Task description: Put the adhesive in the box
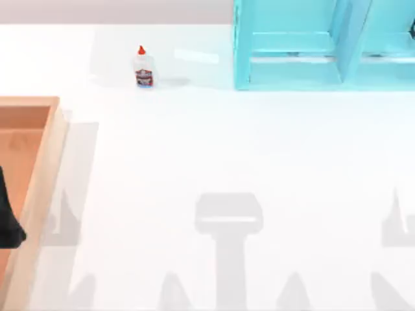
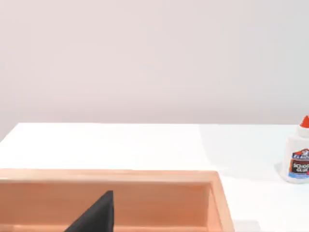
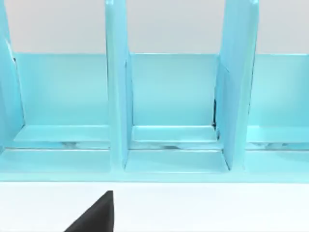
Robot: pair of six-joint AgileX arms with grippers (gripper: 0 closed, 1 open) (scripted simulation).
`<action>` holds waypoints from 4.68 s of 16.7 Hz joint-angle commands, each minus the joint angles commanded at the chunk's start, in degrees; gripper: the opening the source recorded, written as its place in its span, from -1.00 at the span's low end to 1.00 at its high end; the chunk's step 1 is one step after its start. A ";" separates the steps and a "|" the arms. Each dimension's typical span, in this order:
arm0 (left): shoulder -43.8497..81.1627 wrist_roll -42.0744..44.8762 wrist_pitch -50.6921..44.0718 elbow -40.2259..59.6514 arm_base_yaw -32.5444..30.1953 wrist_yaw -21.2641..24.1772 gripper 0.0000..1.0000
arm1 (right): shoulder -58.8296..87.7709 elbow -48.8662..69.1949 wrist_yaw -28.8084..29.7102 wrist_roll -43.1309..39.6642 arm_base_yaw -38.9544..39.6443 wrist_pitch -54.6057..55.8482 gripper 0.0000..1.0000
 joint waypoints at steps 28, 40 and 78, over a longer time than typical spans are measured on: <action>119.15 -1.16 75.97 46.83 -21.59 -18.62 1.00 | 0.00 0.00 0.00 0.00 0.00 0.00 1.00; 147.33 -0.56 91.53 55.87 -26.04 -23.19 1.00 | 0.00 0.00 0.00 0.00 0.00 0.00 1.00; 154.83 -0.67 72.82 82.01 -21.04 -18.13 -1.00 | 0.00 0.00 0.00 0.00 0.00 0.00 1.00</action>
